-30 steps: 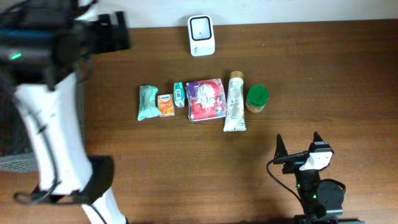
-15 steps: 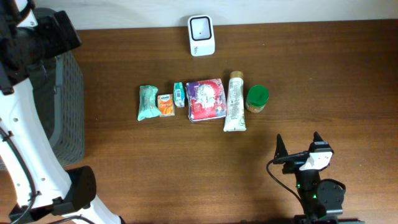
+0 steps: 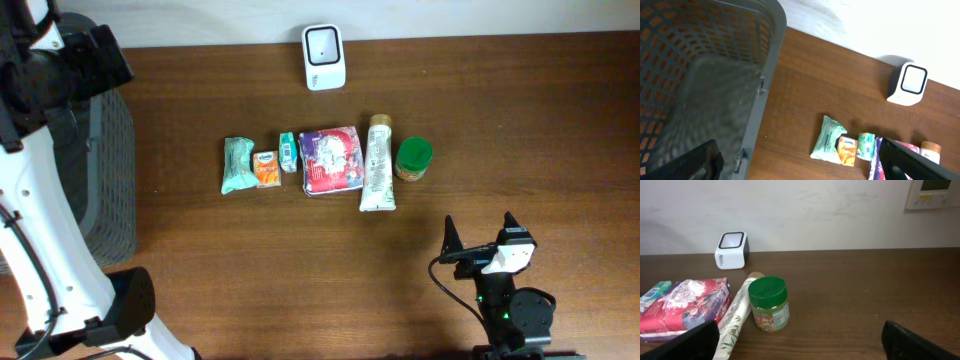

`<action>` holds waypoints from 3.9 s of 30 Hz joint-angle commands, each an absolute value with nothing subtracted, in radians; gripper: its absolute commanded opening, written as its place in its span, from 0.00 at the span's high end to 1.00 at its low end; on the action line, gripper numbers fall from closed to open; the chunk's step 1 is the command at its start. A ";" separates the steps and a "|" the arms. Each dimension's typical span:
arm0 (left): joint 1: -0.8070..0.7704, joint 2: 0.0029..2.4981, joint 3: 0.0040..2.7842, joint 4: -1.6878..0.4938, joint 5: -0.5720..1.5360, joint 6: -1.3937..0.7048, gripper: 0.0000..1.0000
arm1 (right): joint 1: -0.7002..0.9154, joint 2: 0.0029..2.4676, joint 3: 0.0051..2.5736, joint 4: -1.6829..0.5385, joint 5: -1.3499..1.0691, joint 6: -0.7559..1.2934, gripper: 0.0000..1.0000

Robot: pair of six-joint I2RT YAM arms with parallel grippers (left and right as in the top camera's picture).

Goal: Scan the item barcode

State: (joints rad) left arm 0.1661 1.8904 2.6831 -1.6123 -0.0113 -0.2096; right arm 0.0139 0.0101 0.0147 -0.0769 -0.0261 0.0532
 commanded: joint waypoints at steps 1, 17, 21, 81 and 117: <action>0.168 1.882 2.684 -1.614 -0.022 -0.222 0.01 | 0.020 0.004 0.006 -0.078 -0.021 0.060 0.01; 0.168 1.882 2.684 -1.614 -0.022 -0.222 0.01 | 0.020 0.004 0.006 -0.078 -0.021 0.060 0.01; 0.168 1.882 2.684 -1.614 -0.022 -0.222 0.01 | 0.020 0.004 0.006 -0.078 -0.021 0.060 0.01; 0.168 1.882 2.684 -1.614 -0.022 -0.222 0.01 | 0.020 0.004 0.006 -0.078 -0.021 0.060 0.01; 0.024 1.882 2.684 -1.640 0.411 -0.022 0.01 | 0.020 0.004 0.006 -0.078 -0.021 0.060 0.01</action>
